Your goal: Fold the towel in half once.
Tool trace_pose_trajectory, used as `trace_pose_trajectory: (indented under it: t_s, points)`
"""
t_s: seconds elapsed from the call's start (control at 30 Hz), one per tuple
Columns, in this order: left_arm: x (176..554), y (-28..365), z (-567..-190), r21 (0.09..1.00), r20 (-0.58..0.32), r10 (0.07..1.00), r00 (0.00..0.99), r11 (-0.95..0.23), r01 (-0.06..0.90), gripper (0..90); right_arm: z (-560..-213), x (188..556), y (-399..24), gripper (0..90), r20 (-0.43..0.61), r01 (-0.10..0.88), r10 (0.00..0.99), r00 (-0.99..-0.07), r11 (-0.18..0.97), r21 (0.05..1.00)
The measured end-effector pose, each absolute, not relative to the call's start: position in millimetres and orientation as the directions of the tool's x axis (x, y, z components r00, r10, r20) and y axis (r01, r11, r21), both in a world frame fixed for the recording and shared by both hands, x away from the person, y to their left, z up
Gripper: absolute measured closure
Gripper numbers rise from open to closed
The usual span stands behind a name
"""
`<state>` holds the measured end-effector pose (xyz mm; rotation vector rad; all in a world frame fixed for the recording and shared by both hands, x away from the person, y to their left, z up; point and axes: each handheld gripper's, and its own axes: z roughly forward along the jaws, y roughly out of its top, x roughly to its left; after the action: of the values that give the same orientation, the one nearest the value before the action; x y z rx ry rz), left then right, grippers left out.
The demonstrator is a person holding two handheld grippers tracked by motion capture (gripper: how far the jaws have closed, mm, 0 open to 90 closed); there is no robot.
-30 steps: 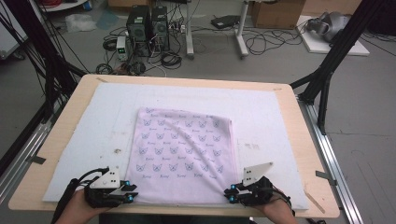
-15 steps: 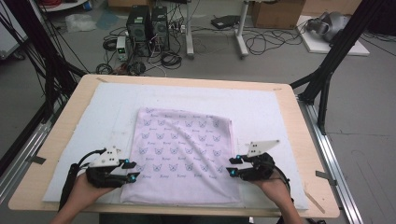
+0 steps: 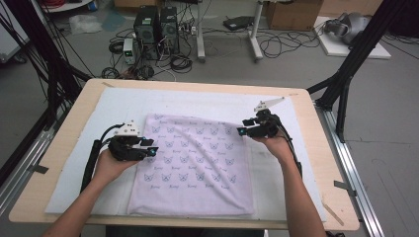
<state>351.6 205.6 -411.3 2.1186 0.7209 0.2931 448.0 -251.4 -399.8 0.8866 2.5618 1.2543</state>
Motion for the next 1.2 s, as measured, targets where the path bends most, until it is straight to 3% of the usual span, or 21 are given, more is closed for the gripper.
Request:
trace_pose_trajectory:
  t_s: [0.13, 0.23, 0.3, 0.5, 0.63, 0.73, 0.83, 0.97, 1.13, 1.2]
  points:
    - [350, 206, -410, 0.795, -0.056, 0.578, 0.814, -0.467, 0.386, 58.8, -408, 468, -242, 51.0, 0.153, 0.471, 0.561, -0.814, 0.482, 0.738]
    - [347, 209, -406, 0.801, -0.059, 0.571, 0.819, -0.462, 0.380, 58.8, -414, 469, -238, 76.2, 0.195, 0.493, 0.526, -0.828, 0.515, 0.701]
    - [344, 211, -405, 0.798, -0.052, 0.567, 0.822, -0.472, 0.376, 58.7, -412, 463, -236, 83.7, 0.190, 0.477, 0.499, -0.846, 0.547, 0.687]
    - [332, 217, -407, 0.785, -0.032, 0.560, 0.828, -0.499, 0.367, 57.9, -402, 429, -223, 83.6, 0.095, 0.377, 0.449, -0.888, 0.595, 0.710]
    - [326, 224, -413, 0.775, -0.042, 0.566, 0.824, -0.501, 0.384, 56.6, -417, 414, -212, 67.2, 0.123, 0.380, 0.402, -0.907, 0.658, 0.650]
    - [324, 230, -414, 0.770, -0.039, 0.577, 0.816, -0.503, 0.393, 54.9, -404, 408, -213, 65.6, 0.140, 0.358, 0.377, -0.916, 0.606, 0.711]
    - [326, 233, -413, 0.771, -0.042, 0.586, 0.809, -0.496, 0.400, 53.7, -389, 412, -217, 66.1, 0.112, 0.345, 0.409, -0.906, 0.557, 0.755]
    - [328, 229, -411, 0.777, -0.044, 0.582, 0.812, -0.491, 0.394, 53.3, -397, 429, -220, 67.9, 0.087, 0.405, 0.503, -0.860, 0.567, 0.717]
    - [331, 221, -413, 0.772, -0.037, 0.570, 0.821, -0.506, 0.386, 53.3, -425, 445, -217, 62.9, 0.061, 0.466, 0.562, -0.825, 0.615, 0.636]
    - [332, 220, -415, 0.770, -0.038, 0.574, 0.818, -0.505, 0.390, 53.3, -432, 448, -217, 71.1, 0.084, 0.487, 0.575, -0.814, 0.597, 0.638]
